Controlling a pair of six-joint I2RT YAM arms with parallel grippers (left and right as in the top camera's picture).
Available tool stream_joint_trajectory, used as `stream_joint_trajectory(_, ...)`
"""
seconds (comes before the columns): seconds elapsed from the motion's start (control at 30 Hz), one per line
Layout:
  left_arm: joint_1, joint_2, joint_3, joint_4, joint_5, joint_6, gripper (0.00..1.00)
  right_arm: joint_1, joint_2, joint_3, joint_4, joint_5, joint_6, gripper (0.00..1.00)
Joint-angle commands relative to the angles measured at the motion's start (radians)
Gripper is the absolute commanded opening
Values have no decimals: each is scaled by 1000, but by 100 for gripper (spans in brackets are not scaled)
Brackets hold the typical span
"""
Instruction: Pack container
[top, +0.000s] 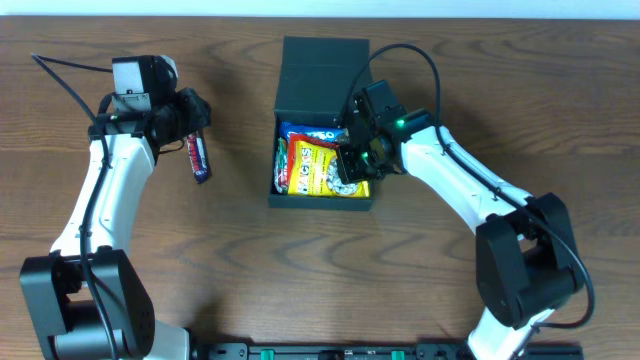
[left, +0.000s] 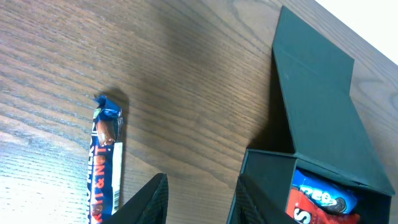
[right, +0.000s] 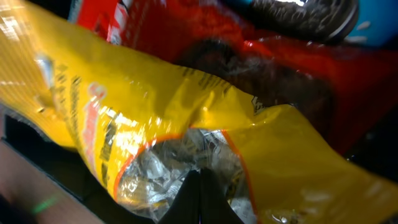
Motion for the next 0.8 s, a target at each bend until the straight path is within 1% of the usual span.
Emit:
stream_joint_trajectory(0.0,5,-23,19,-4,3,18,37,1,28,-3,0,13,-18,1)
stream_joint_trajectory(0.2,5,-23,19,-19,3,19,37,-5,-21,101,-70,5,-19,1)
stream_joint_trajectory(0.37,5,-23,19,-21,3,19,37,-4,-64,145,-38,-1,-37,1)
stream_joint_trajectory(0.5,5,-23,19,-21,3,19,37,-2,-38,138,-35,-29,-45,1)
stream_joint_trajectory(0.67,5,-23,19,-21,-3,20,37,13,34,138,-9,-29,-60,1)
stream_joint_trajectory(0.77,5,-23,19,-21,-14,48,37,15,92,138,11,-29,-59,1)
